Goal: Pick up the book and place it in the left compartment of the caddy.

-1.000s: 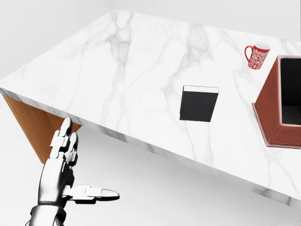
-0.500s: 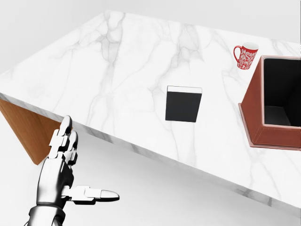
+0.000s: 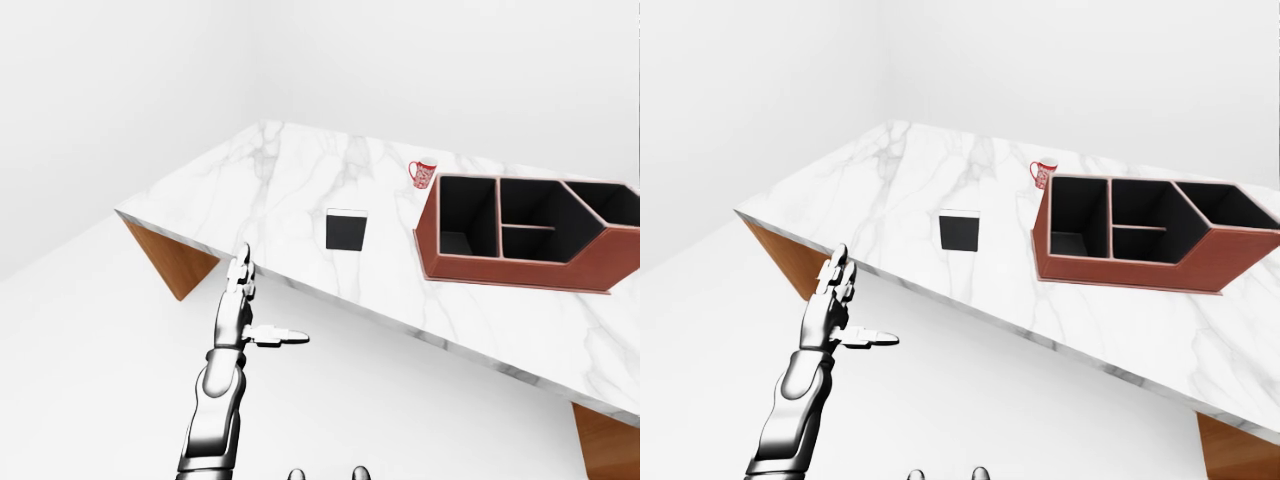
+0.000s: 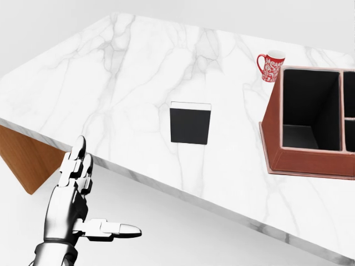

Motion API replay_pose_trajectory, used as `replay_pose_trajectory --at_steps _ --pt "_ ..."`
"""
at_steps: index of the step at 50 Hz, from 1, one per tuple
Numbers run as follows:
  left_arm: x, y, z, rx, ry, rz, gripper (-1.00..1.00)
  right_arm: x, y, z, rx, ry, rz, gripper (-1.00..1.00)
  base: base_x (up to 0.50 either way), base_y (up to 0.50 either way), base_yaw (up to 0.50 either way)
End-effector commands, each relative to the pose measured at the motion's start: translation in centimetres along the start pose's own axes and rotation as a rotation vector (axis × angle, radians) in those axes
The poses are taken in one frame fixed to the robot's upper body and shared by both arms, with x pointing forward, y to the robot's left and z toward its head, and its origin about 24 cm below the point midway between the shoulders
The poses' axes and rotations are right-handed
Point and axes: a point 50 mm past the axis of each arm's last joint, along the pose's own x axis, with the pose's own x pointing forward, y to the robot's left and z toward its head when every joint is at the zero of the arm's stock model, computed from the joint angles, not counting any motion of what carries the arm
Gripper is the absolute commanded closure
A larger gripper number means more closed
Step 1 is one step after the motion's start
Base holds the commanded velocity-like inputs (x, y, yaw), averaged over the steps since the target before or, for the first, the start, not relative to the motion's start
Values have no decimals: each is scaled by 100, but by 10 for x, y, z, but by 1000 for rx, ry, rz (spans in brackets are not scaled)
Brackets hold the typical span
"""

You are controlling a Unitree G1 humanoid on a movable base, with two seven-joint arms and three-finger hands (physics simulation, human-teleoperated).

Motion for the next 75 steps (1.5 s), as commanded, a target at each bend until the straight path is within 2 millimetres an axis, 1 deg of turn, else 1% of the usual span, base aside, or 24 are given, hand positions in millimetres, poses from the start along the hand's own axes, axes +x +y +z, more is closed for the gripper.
replay_pose_trajectory --at_steps 1,4,6,10,11,12,17,20,23,29,33,54,57,61,65,75 --pt "0 0 -1 1 6 -3 -100 1 0 -2 0 7 1 -100 11 -22 0" --pt "0 0 -3 1 12 -3 -100 0 0 -1 0 6 2 -100 11 -22 0" --pt "-1 -1 1 1 -2 -2 -100 0 0 0 0 2 1 -100 11 -21 0" --pt "0 0 -4 3 17 -4 -100 0 0 1 1 -2 2 -100 11 -21 0" --pt "-1 -1 -1 3 4 -4 -100 -1 0 3 0 -8 3 -100 11 -21 0" --pt "-1 -1 1 4 -4 -4 -100 0 0 0 1 -2 3 -100 11 -22 0" --pt "-2 -1 1 5 -2 -5 -100 -1 0 2 0 -7 2 -100 11 -22 0" --pt "-1 0 -2 5 10 -5 -100 -1 0 1 1 -5 2 -100 11 -22 0" --pt "-1 -1 1 5 -5 -5 -100 -1 0 -1 0 3 3 -100 11 -21 0" --pt "-1 0 -1 3 4 -4 -100 -1 1 1 -1 -6 2 -100 11 -21 0" --pt "0 1 -3 1 12 -2 -100 -1 0 -1 -1 1 -1 -100 11 -22 0" --pt "-1 0 1 -2 -4 3 -100 0 -1 0 -2 -1 -9 -100 11 -21 0" --pt "0 1 -2 -3 10 3 -100 0 -1 -1 -1 5 -8 -100 11 -22 0" --pt "0 0 0 0 0 2 -100 0 -1 2 -1 -6 -9 -100 11 -21 0" --pt "0 0 -3 0 11 -1 -100 0 -1 0 1 -2 -9 -100 11 -21 0" --pt "0 0 -1 0 3 -2 -100 1 -1 -1 4 4 -6 -100 11 -21 0"
